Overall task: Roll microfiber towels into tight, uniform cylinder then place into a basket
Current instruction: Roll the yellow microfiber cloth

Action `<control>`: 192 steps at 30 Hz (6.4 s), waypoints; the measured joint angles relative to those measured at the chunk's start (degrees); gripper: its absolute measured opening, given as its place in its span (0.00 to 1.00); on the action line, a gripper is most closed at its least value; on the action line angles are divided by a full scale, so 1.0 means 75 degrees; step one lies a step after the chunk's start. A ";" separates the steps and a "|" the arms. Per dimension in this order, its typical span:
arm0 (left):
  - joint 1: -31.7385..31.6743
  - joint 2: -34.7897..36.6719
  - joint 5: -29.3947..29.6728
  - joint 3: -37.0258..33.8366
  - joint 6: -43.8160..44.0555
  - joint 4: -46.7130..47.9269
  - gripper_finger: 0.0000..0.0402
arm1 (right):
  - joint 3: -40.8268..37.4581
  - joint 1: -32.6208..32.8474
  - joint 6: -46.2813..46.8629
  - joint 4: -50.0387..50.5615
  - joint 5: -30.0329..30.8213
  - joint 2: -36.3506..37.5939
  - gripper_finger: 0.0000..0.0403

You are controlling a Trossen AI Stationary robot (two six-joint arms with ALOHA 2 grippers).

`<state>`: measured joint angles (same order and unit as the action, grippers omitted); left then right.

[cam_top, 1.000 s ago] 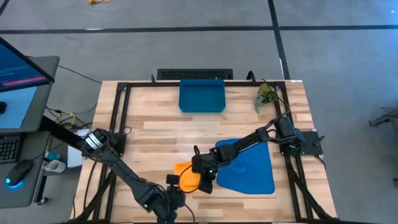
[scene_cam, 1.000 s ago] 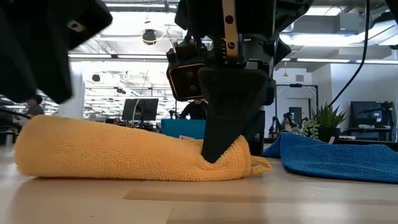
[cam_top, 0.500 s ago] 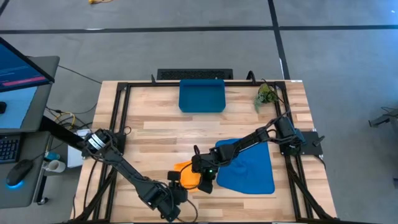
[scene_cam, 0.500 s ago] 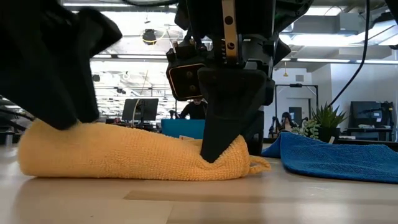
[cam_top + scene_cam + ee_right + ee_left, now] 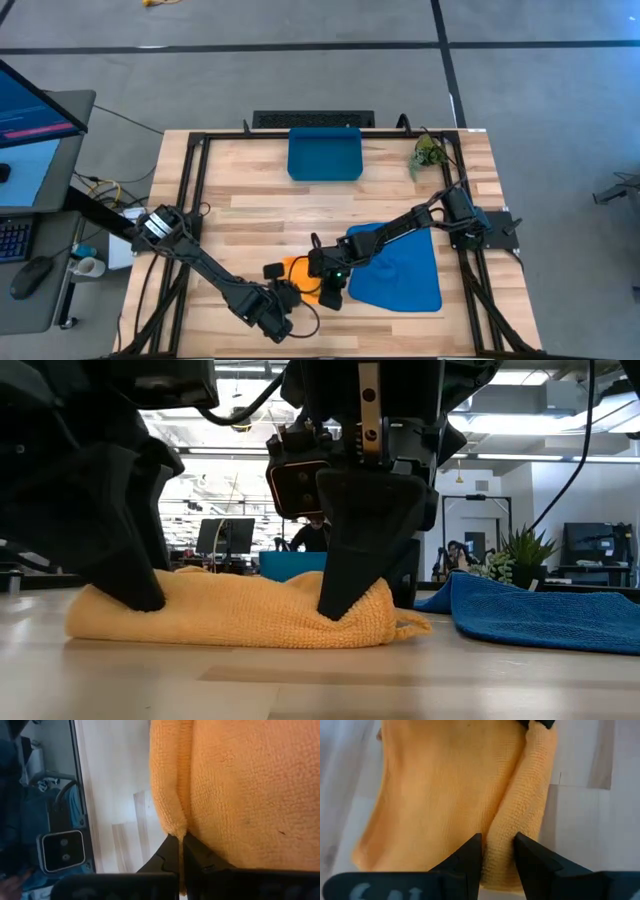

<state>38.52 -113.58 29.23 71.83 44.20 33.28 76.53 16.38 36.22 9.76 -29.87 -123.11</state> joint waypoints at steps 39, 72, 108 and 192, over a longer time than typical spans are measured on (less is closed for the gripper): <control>-0.0490 0.0024 -0.1634 0.0006 0.1062 0.0257 0.26 | -0.0012 0.1210 -0.1808 0.0093 0.1739 0.1131 0.30; -0.0487 0.0009 -0.1634 -0.0008 0.1000 0.0213 0.26 | -0.0466 0.1483 -0.2231 -0.1007 0.3805 0.0558 0.30; -0.0323 -0.0033 -0.0767 0.0167 0.0463 0.0597 0.26 | -0.0338 0.0799 -0.1123 -0.0420 0.4183 0.0300 0.30; -0.0280 0.0032 -0.0736 -0.0831 -0.1022 -0.1189 0.26 | -0.0396 0.3482 -0.1916 0.3053 0.9298 0.2502 0.42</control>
<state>36.42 -113.34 23.70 65.60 36.53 24.36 73.56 42.50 21.85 32.66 39.86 -104.35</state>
